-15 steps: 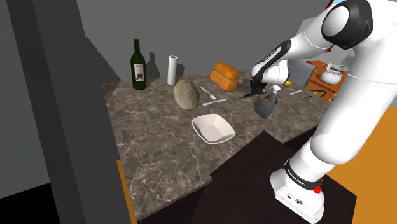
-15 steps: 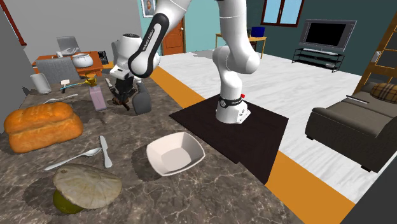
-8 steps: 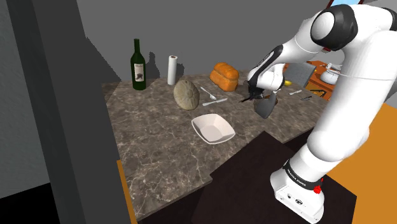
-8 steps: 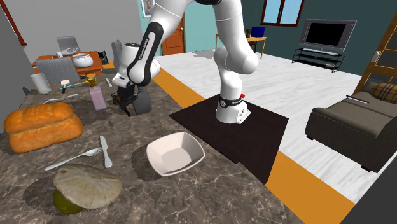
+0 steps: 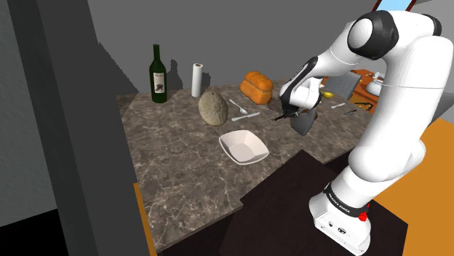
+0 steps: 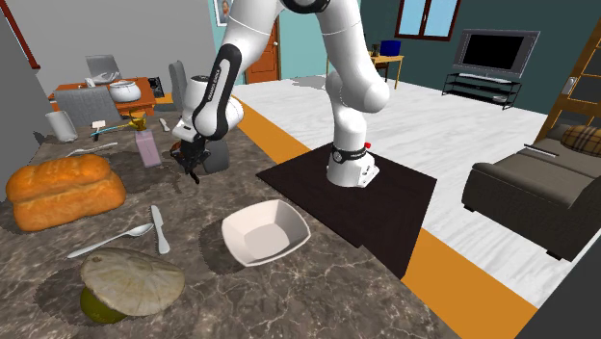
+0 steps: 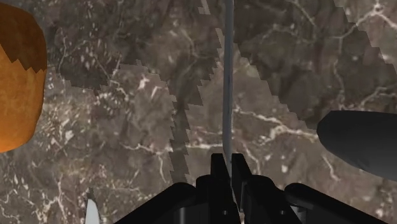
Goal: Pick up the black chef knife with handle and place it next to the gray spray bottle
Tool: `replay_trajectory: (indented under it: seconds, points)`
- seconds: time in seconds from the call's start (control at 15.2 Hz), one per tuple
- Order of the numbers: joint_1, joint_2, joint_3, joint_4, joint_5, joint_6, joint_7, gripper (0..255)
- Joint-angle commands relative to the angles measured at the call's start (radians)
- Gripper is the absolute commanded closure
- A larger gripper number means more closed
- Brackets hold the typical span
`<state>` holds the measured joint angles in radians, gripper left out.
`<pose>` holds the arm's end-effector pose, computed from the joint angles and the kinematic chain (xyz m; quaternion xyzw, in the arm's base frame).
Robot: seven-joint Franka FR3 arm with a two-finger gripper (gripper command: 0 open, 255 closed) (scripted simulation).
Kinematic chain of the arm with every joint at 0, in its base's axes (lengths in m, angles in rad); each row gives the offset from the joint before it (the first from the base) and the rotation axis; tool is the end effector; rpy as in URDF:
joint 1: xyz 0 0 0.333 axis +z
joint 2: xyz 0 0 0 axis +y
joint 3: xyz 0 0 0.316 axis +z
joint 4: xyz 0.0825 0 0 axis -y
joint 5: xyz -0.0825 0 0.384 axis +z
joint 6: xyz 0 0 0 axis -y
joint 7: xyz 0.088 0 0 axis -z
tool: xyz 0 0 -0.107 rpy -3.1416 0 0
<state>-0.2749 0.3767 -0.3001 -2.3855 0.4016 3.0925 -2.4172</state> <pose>0.4224 -0.3163 0.2076 0.7253 0.6647 0.0064 0.1790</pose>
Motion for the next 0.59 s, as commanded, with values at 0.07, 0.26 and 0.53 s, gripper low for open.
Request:
replay_trajectory:
  seconds: [0.07, 0.26, 0.53]
  points:
    - [-0.003, 0.001, 0.003, 0.0, 0.001, 0.002, -0.001, 255]
    - [-0.002, 0.001, 0.002, 0.0, 0.001, 0.001, -0.001, 255]
    - [-0.002, 0.001, 0.002, 0.0, 0.001, 0.001, -0.001, 0]
